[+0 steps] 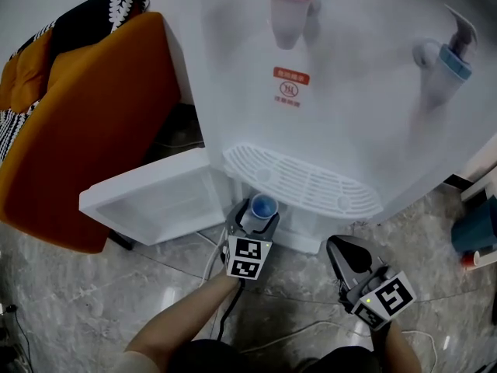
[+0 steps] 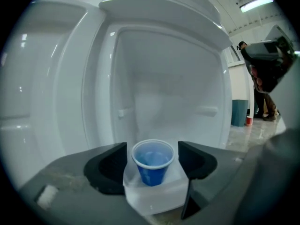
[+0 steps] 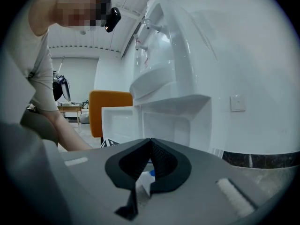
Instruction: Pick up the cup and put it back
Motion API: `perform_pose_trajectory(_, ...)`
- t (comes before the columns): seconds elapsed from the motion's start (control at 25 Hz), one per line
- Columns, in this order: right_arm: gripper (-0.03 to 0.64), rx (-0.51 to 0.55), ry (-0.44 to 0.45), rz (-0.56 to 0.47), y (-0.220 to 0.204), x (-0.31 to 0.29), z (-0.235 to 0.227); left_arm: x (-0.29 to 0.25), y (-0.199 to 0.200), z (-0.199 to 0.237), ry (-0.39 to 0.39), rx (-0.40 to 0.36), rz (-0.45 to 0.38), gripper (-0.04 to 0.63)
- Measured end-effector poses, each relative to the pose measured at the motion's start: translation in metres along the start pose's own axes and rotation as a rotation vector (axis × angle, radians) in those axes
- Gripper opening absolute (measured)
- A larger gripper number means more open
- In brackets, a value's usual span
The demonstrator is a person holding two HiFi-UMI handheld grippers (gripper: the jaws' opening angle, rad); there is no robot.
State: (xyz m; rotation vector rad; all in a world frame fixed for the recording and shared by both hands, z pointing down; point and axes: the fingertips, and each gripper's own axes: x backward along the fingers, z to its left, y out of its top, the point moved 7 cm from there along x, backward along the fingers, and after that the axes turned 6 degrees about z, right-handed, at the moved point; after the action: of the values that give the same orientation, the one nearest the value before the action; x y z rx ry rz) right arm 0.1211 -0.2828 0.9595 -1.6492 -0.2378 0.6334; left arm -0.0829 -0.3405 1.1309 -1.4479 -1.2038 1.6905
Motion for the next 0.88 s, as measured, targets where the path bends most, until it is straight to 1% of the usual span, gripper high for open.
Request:
perform_pose_trajectory(0.2,0.003,0.01,0.012,-0.007,0.002,-0.007,-0.001,-0.012,-0.011,-0.002,-0.01,0.008,0.025,0.348)
perform_pose_trajectory(0.36,0.003,-0.003,0.01,-0.007,0.0,-0.007,-0.004,-0.018,-0.018,-0.002,-0.016,0.02,0.042,0.348)
perform_pose_trajectory(0.52,0.003,-0.011,0.017,0.007,-0.005,-0.008,-0.004,-0.016,-0.021,0.0,-0.013,0.045,0.035,0.345)
perform_pose_trajectory(0.72,0.003,-0.022,0.016,0.006,-0.005,-0.009,-0.003,-0.01,-0.02,0.002,-0.027,0.043,0.019,0.341)
perform_pose_trajectory(0.8,0.003,-0.019,0.013,0.009,-0.004,-0.007,-0.002,-0.005,-0.018,0.001,-0.041,0.022,0.011,0.339)
perform_pose_trajectory(0.88,0.003,-0.014,0.011,0.007,-0.002,-0.006,-0.001,0.002,-0.014,-0.002,-0.056,-0.026,0.0,0.339)
